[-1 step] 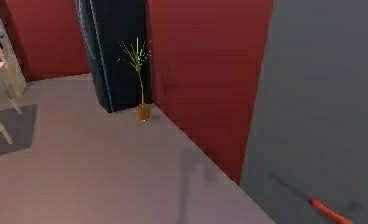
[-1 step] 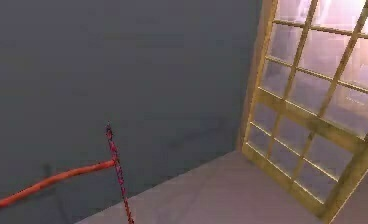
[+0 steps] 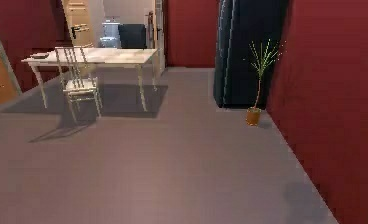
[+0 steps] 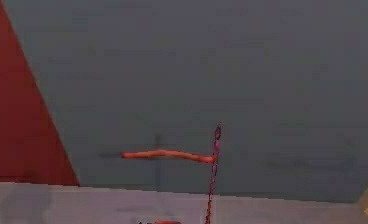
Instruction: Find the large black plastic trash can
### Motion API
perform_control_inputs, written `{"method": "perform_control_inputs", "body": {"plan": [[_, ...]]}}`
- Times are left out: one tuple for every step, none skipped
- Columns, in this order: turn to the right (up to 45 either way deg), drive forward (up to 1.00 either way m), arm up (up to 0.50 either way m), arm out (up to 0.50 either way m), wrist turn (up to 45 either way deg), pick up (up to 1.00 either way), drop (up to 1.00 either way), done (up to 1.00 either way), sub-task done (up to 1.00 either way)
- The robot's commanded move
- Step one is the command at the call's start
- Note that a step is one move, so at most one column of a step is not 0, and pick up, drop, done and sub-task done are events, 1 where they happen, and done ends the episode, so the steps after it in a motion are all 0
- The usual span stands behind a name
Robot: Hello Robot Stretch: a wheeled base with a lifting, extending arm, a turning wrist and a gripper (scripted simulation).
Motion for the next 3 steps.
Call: {"method": "perform_control_inputs", "body": {"plan": [[0.0,1.00,0.00,0.00,0.0,0.00,0.00,0.00,0.00],[0.0,1.00,0.00,0.00,0.0,0.00,0.00,0.00,0.00],[0.0,1.00,0.00,0.00,0.0,0.00,0.00,0.00,0.00]]}}
